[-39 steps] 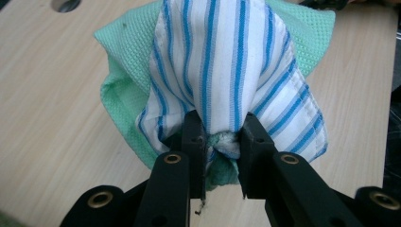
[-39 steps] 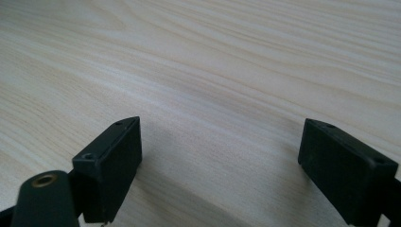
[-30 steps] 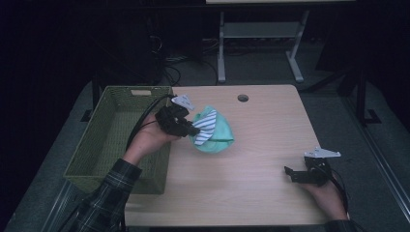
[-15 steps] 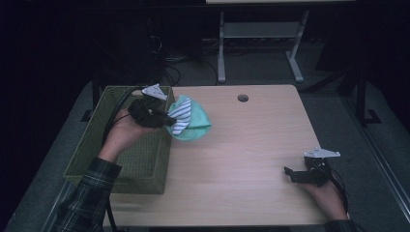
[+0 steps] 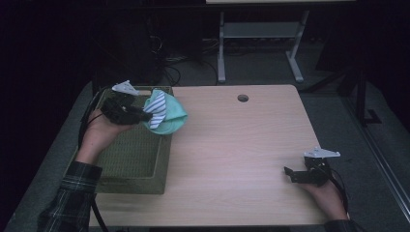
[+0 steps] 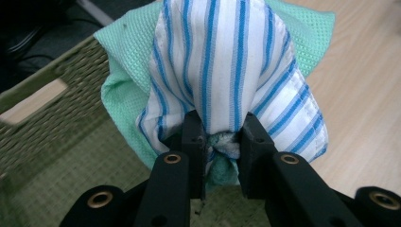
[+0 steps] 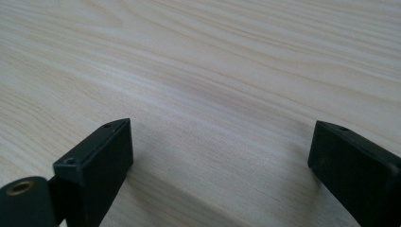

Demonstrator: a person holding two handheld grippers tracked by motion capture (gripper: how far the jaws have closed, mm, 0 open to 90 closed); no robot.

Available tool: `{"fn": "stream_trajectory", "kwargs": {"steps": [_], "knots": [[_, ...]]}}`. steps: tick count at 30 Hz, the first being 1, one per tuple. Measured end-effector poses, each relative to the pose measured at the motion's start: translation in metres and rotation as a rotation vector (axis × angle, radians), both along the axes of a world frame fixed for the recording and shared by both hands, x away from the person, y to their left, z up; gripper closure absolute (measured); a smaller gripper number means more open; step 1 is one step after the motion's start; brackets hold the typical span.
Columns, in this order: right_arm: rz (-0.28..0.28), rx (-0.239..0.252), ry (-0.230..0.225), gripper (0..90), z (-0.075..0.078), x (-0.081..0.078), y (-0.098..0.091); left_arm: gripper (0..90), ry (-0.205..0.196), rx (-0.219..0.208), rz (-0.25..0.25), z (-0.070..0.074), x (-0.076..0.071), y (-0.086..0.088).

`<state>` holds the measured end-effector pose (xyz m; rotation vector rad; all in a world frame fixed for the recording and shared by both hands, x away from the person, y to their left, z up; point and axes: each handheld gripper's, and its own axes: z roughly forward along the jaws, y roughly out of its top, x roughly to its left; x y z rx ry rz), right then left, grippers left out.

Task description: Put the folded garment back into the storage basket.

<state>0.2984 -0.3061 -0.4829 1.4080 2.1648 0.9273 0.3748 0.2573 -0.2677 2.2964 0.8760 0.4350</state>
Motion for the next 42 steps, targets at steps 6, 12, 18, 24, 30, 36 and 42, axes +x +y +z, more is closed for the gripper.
{"fn": "stream_trajectory", "kwargs": {"steps": [6,12,18,24,30,36,42], "knots": [[0.0,0.0,0.0,7.1,0.0,0.0,0.0,74.9,-0.016,0.006,0.063,-0.001,-0.001,0.02],[0.0,-0.001,-0.001,7.2,0.0,0.0,0.0,74.9,-0.002,0.016,0.105,-0.011,-0.001,0.033],[0.001,-0.001,-0.001,7.1,0.0,0.0,0.0,74.9,0.022,0.004,0.155,-0.029,0.001,0.046],[0.001,-0.001,-0.001,7.1,0.0,0.0,0.0,74.9,0.036,0.001,0.185,-0.046,0.001,0.056],[0.001,-0.001,-0.001,7.1,0.0,0.0,0.0,74.9,0.053,-0.003,0.21,-0.063,0.001,0.065],[0.001,-0.001,-0.001,7.1,0.0,0.0,0.0,74.9,0.074,0.013,0.23,-0.084,0.004,0.074],[0.001,-0.001,0.0,7.1,0.0,0.0,0.0,74.9,0.095,0.016,0.231,-0.102,0.006,0.077]]}}
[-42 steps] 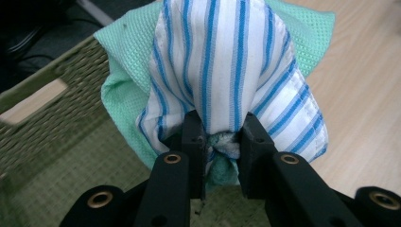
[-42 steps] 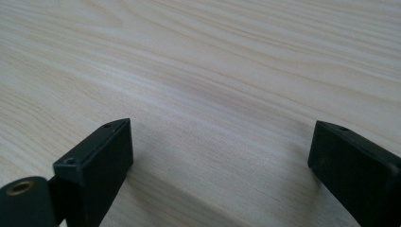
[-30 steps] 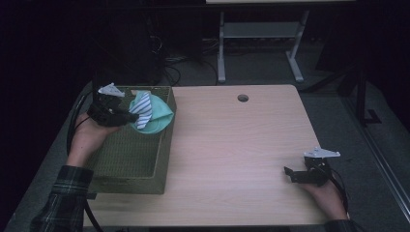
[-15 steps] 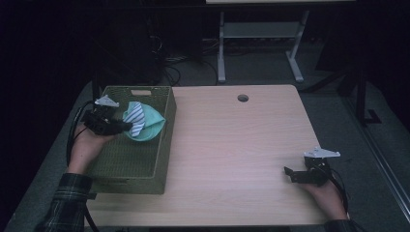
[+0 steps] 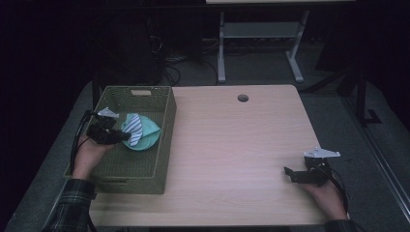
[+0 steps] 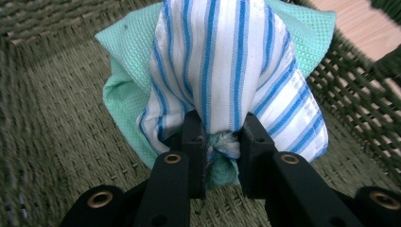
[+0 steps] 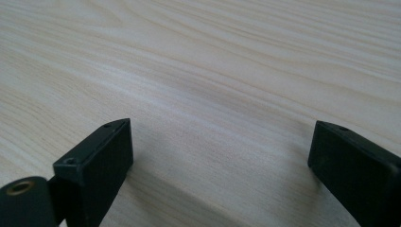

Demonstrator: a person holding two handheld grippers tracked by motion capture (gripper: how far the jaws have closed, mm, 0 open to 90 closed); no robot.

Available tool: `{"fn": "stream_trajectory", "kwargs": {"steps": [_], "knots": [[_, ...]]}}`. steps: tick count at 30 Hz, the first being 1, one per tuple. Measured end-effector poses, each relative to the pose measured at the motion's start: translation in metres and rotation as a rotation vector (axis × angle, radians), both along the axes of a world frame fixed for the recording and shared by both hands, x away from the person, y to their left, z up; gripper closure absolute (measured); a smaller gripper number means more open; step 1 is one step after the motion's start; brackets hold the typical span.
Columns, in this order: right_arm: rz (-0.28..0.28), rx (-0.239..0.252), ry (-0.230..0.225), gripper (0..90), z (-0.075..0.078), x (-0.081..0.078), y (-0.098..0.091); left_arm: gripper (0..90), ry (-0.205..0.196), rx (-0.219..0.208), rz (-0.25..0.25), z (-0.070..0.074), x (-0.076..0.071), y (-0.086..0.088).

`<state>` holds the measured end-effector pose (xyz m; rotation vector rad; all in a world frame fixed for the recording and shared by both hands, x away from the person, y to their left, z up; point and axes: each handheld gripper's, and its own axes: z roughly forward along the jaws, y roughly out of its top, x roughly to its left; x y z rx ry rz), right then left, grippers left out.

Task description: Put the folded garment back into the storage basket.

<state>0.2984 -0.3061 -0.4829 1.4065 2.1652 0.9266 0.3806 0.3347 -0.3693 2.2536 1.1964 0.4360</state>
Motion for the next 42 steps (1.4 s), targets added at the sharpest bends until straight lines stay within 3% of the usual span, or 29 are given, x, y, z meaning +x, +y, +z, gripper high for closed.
{"fn": "stream_trajectory", "kwargs": {"steps": [11,22,26,32,42], "knots": [[0.0,0.0,0.0,7.2,0.0,0.0,0.0,74.3,0.064,0.012,0.002,-0.026,0.005,0.001],[-0.003,0.001,0.002,7.1,0.0,0.0,0.0,70.5,0.075,0.023,-0.009,-0.029,0.002,0.0],[-0.002,0.0,0.001,6.9,0.0,0.0,0.0,61.1,0.08,0.025,-0.006,-0.03,0.002,0.0],[-0.002,0.0,0.001,7.0,0.0,0.0,0.0,46.8,0.046,0.018,0.007,-0.027,0.002,0.001],[-0.002,0.0,0.0,6.9,0.0,0.0,0.0,26.3,0.009,-0.05,-0.007,-0.011,-0.001,-0.009]]}}
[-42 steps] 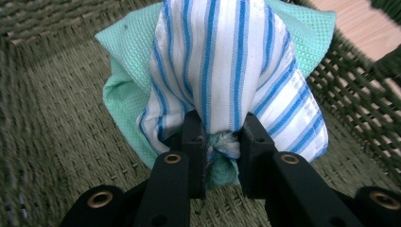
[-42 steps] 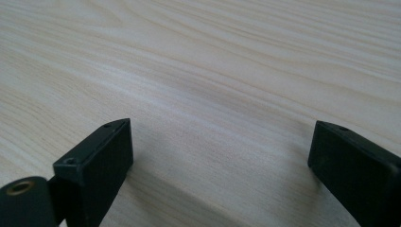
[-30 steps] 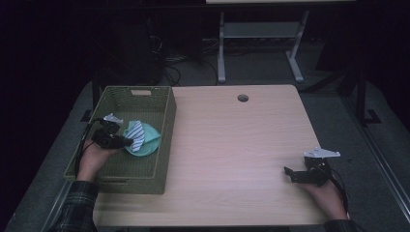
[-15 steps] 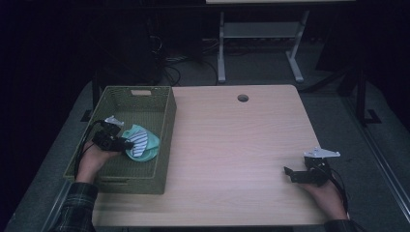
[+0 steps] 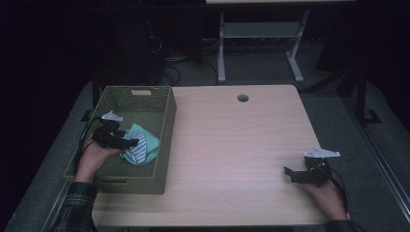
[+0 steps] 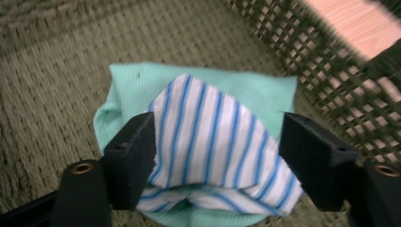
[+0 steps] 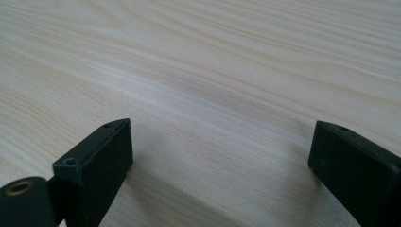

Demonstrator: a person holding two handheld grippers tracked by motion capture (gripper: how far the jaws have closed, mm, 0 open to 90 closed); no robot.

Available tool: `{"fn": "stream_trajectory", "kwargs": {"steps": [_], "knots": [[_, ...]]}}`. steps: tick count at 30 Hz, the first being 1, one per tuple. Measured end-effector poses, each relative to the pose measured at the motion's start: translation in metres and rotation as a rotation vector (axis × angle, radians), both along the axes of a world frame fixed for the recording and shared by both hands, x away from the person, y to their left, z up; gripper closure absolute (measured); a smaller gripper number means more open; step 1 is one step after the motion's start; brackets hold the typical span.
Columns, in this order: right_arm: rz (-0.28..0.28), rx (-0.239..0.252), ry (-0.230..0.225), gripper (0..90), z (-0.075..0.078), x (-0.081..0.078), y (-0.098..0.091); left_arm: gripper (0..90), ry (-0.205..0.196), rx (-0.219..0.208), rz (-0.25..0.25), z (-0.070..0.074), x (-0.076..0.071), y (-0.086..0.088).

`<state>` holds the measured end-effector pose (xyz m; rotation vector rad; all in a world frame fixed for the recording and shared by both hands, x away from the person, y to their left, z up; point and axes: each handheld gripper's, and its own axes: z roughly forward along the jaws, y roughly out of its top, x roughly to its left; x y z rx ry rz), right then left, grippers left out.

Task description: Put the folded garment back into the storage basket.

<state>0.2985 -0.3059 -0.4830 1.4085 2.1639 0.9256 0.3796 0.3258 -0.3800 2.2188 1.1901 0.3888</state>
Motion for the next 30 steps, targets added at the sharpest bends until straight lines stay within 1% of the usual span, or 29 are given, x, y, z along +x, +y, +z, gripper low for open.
{"fn": "stream_trajectory", "kwargs": {"steps": [1,3,5,7,13,15,19,21,26,27,30], "knots": [[0.0,0.0,0.0,7.0,0.0,0.0,0.0,24.9,0.0,-0.005,-0.006,0.004,-0.001,-0.003],[-0.001,0.0,0.0,6.9,0.0,0.0,0.0,21.7,-0.013,-0.012,-0.014,0.009,-0.002,-0.008],[-0.002,0.001,0.001,6.9,0.0,0.0,0.0,20.1,-0.027,-0.035,-0.029,0.016,-0.004,-0.015],[-0.001,0.0,-0.001,6.9,0.0,-0.001,0.0,18.4,-0.039,-0.046,-0.04,0.022,-0.005,-0.023],[-0.001,0.001,-0.001,7.0,0.0,-0.001,0.0,17.4,-0.062,-0.073,-0.085,0.035,-0.007,-0.044],[-0.001,0.001,-0.001,6.9,0.0,-0.001,0.0,17.4,-0.07,-0.072,-0.105,0.04,-0.007,-0.053],[-0.001,0.001,-0.001,6.9,0.0,-0.001,0.0,17.4,-0.095,-0.091,-0.135,0.049,-0.01,-0.072],[-0.001,0.001,-0.001,6.9,0.0,-0.001,0.0,17.4,-0.104,-0.105,-0.15,0.053,-0.012,-0.081],[-0.001,0.001,0.0,6.9,0.0,-0.001,0.0,17.5,-0.12,-0.113,-0.201,0.059,-0.015,-0.107],[-0.001,0.001,0.0,6.9,0.0,-0.001,0.0,17.5,-0.118,-0.117,-0.203,0.059,-0.016,-0.111],[0.0,0.001,-0.001,6.9,0.0,-0.001,0.0,17.4,-0.118,-0.123,-0.233,0.059,-0.018,-0.127]]}}
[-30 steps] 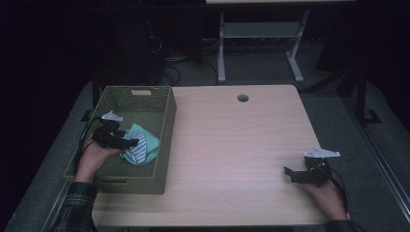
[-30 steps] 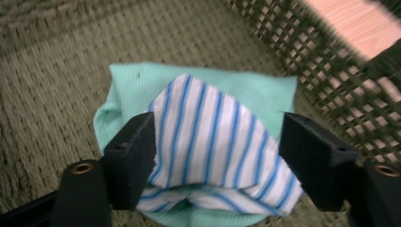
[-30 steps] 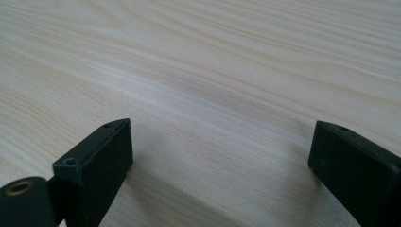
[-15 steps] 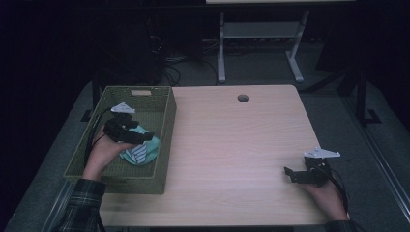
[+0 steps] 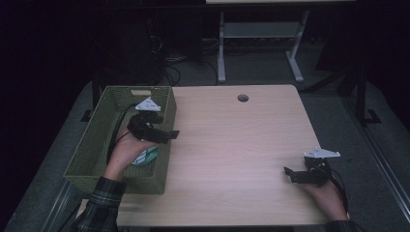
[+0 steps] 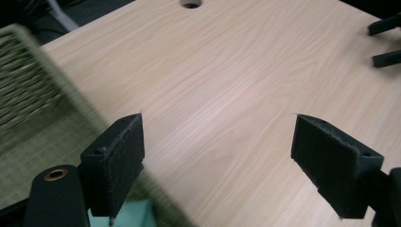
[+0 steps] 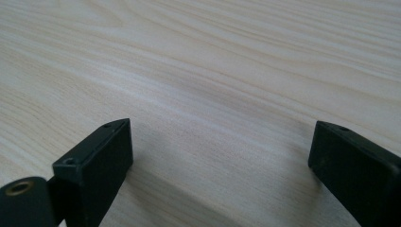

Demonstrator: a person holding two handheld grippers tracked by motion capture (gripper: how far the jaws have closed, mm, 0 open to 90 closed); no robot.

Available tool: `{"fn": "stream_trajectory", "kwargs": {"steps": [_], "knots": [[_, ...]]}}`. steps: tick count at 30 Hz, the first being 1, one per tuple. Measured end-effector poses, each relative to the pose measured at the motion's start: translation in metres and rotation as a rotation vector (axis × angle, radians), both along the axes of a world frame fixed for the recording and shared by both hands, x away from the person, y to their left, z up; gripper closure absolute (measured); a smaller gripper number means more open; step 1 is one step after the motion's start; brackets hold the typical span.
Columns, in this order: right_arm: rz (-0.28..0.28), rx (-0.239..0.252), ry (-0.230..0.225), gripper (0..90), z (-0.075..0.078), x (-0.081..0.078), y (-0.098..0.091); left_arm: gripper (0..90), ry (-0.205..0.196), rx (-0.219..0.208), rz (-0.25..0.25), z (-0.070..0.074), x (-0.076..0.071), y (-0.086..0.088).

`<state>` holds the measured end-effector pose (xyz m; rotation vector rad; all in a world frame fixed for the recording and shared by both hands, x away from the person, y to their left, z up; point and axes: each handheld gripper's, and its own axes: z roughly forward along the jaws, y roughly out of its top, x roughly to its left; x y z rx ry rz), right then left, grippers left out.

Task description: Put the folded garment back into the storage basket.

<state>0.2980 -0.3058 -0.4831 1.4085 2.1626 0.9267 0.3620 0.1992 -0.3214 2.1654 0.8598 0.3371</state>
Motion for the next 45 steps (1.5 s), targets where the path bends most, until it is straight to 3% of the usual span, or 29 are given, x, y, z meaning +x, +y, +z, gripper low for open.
{"fn": "stream_trajectory", "kwargs": {"steps": [6,18,28,45], "knots": [[0.002,0.0,-0.001,6.9,0.0,0.0,0.0,17.5,0.008,-0.017,-0.038,-0.005,-0.003,-0.027],[0.004,0.0,0.0,6.9,0.0,0.0,0.0,17.4,0.012,0.02,-0.112,-0.027,-0.013,-0.074],[0.003,0.002,0.001,6.9,0.0,0.0,0.0,17.4,0.01,0.04,-0.133,-0.052,-0.019,-0.096],[0.005,0.001,0.001,6.9,0.0,0.0,0.0,17.0,0.035,0.097,-0.15,-0.115,-0.024,-0.12]]}}
